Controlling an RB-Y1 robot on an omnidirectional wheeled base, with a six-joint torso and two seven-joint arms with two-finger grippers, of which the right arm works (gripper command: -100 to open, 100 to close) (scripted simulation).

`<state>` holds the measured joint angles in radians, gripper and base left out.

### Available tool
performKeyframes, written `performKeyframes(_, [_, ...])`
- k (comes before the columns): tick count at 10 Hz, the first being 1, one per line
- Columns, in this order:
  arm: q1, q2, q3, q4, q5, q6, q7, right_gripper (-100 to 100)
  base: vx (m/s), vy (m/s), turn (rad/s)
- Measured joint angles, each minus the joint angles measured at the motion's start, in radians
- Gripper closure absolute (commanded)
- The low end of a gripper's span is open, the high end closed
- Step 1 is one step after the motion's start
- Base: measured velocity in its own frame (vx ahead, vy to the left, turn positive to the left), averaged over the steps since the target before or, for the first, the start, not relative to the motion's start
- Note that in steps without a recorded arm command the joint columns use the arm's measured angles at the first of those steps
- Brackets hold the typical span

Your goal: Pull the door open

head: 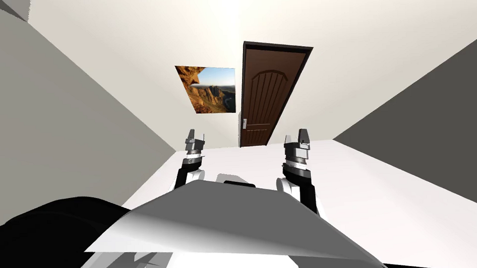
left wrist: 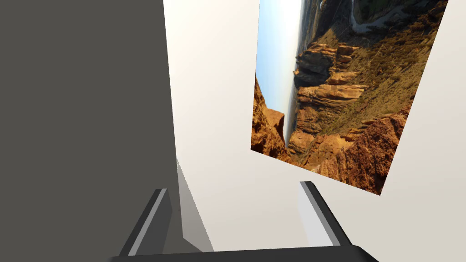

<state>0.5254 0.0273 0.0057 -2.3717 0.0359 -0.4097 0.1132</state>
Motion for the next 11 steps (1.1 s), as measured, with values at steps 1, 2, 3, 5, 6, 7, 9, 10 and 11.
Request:
performKeyframes(1, [0.001,-0.010,0.004,0.019,0.014,-0.009,0.003,-100,0.157,0.047,-0.072])
performKeyframes(2, [-0.009,-0.019,0.002,0.035,0.028,-0.010,0.013,-100,0.176,0.066,-0.044])
performKeyframes(3, [-0.017,-0.029,0.002,0.048,0.045,-0.005,0.024,-100,0.188,0.062,-0.038])
performKeyframes(5, [-0.035,-0.044,0.006,0.086,0.082,-0.004,0.048,-100,0.148,0.045,-0.037])
performKeyframes(6, [-0.047,-0.050,0.007,0.101,0.096,-0.002,0.056,-100,0.143,0.013,-0.030])
performKeyframes(7, [-0.053,-0.055,0.009,0.120,0.114,-0.003,0.067,-100,0.135,0.029,-0.025])
performKeyframes(9, [-0.071,-0.067,0.011,0.159,0.148,-0.006,0.088,-100,0.130,0.054,-0.039])
performKeyframes(10, [-0.080,-0.073,0.010,0.181,0.163,-0.010,0.097,-100,0.146,0.045,-0.054])
performKeyframes(11, [-0.090,-0.076,0.014,0.206,0.185,-0.013,0.110,-100,0.128,0.034,-0.042])
